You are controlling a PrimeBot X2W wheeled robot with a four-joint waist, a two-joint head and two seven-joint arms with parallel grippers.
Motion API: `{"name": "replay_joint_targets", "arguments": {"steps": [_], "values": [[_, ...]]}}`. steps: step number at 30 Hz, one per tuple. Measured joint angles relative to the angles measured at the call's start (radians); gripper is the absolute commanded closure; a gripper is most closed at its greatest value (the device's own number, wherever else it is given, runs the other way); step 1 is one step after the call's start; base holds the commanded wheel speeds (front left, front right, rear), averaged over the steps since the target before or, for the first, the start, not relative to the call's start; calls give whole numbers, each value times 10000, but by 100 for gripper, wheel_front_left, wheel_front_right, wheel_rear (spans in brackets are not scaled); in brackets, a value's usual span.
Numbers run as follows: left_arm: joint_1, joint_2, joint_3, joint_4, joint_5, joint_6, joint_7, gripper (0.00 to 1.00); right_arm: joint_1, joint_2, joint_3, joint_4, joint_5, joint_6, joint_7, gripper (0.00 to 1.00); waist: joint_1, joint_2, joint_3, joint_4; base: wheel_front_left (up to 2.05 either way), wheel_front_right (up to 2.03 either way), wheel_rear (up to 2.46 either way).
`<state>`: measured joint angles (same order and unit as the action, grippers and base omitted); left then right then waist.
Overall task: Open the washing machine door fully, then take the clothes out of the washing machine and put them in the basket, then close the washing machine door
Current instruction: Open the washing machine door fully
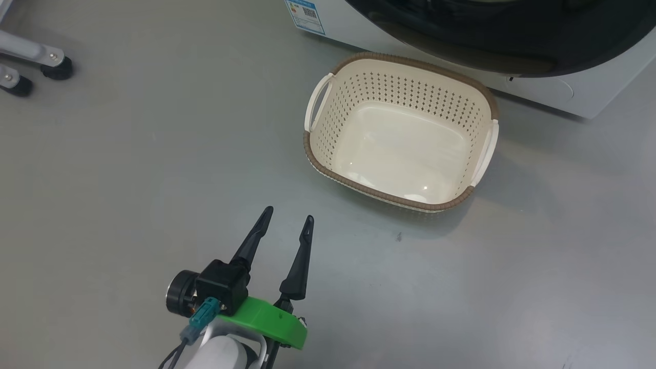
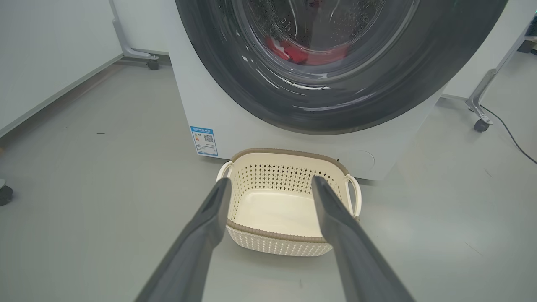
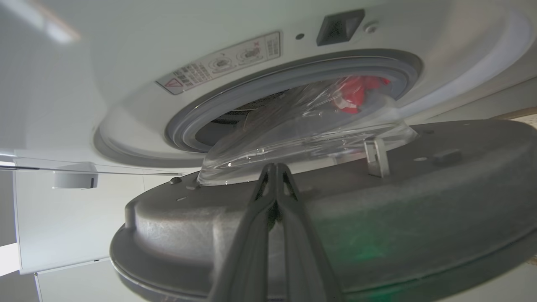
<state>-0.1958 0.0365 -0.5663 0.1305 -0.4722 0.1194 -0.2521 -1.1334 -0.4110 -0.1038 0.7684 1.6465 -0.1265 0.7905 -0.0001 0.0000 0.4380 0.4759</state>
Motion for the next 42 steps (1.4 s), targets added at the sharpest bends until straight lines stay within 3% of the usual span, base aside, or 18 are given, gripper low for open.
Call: {"name": "replay_joint_targets", "arguments": {"steps": [29, 37, 39, 42], "values": [[212, 6, 284, 221, 328, 0, 0, 0, 777, 654, 159, -391, 56, 19, 17, 100, 0, 0, -678, -417, 0, 0, 0], [215, 6, 453, 382, 345, 0, 0, 0, 1106, 77, 878, -993, -1507, 1551, -940, 100, 0, 0, -952, -590, 0, 0, 0], [216, 8, 495, 416, 370, 0, 0, 0, 1189, 58, 1001, -1055, -1703, 1724, -1028, 100, 0, 0, -997, -625, 0, 0, 0], [217, 10, 577, 516, 525, 0, 0, 0, 1451, -6, 1432, -1267, -2322, 2313, -1292, 100, 0, 0, -1137, -760, 0, 0, 0]]}}
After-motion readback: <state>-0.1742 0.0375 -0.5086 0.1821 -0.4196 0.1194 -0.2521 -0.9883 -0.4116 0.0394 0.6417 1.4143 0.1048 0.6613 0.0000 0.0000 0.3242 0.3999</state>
